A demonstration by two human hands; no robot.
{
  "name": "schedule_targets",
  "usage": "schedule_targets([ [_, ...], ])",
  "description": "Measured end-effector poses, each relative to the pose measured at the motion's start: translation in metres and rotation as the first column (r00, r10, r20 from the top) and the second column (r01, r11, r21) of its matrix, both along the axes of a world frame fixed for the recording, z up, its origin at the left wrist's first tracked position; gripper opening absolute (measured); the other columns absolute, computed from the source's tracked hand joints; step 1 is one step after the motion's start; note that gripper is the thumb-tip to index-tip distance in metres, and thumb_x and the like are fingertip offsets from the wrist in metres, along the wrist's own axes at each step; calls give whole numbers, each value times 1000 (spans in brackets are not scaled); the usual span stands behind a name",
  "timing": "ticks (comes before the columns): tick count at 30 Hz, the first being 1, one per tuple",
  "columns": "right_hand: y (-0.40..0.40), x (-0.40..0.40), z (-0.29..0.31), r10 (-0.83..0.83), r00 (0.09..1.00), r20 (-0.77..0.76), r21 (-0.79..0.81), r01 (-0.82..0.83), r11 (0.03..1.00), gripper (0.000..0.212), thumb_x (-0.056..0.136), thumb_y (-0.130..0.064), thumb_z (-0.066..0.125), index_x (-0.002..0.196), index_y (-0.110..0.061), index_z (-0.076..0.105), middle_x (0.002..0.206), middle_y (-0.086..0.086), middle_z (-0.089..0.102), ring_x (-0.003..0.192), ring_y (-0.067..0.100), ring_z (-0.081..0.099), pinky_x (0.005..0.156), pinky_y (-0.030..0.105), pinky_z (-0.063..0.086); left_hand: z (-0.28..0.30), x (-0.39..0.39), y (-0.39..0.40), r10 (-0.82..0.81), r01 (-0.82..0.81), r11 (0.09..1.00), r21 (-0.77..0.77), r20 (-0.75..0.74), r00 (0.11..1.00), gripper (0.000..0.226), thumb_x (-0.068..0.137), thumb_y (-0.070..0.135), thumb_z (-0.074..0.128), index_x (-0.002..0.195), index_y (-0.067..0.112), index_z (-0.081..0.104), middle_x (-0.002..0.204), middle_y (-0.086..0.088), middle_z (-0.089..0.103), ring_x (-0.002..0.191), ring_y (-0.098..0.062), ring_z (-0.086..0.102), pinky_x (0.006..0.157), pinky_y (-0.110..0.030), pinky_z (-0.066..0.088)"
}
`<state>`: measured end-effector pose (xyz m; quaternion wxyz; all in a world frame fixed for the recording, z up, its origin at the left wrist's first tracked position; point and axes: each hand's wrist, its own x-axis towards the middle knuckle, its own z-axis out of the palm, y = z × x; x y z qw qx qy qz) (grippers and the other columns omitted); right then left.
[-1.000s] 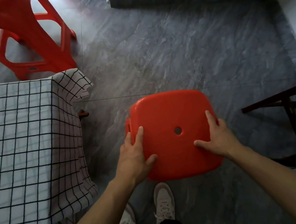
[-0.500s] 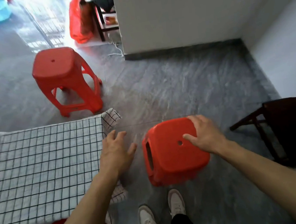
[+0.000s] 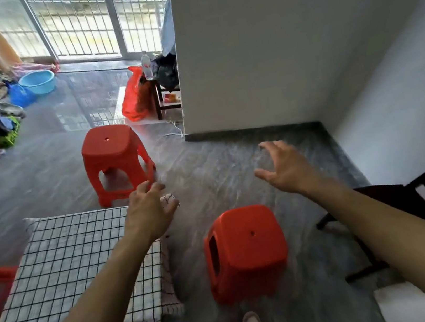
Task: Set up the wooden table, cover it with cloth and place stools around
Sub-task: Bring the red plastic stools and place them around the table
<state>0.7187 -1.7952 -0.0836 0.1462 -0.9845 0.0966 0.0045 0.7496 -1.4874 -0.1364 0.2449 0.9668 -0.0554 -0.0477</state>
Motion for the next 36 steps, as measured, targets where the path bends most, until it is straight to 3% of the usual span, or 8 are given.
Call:
schedule_targets([
  [8,0,-24,16,53,998,37,41,-54,998,77,83,-50,68,147,-21,37,148,10,40,136,29,38,109,46,39,26,-33,-3,38,-38,999,-9,75,996,56,84,49,65,129,18,56,137,-11,51,121,-33,49,98,-46,46],
  [13,-11,-48,17,136,987,88,89,-144,986,76,83,-51,67,147,-23,36,148,9,39,135,29,37,108,49,39,43,-77,-25,112,-112,994,-11,131,985,53,85,42,67,128,13,58,135,-13,53,119,-31,51,100,-45,45],
  [20,-7,-91,-1,325,944,54,150,-329,932,72,82,-50,67,143,-24,40,145,9,42,131,31,40,104,49,42,31,-189,-49,253,-252,967,-21,52,966,52,87,45,65,130,17,56,135,-6,53,126,-24,46,103,-39,40],
  [24,38,-126,-14,486,874,31,170,-483,859,70,82,-48,68,141,-21,42,140,12,47,128,32,43,104,46,41,15,-264,-24,371,-370,929,23,-13,929,56,84,52,63,129,20,56,133,-4,53,124,-22,46,103,-39,42],
  [31,146,-205,-12,729,684,28,172,-722,670,74,84,-48,67,145,-21,37,147,10,41,136,31,37,110,45,36,23,-390,61,616,-618,786,22,64,785,49,80,44,69,119,16,63,118,-5,61,110,-24,55,97,-36,45],
  [36,205,-264,-11,781,624,1,168,-770,615,75,84,-47,66,147,-23,34,151,10,35,138,31,32,109,49,37,16,-472,114,702,-703,712,-7,55,710,62,73,56,57,119,15,64,121,-8,60,112,-27,54,99,-39,44],
])
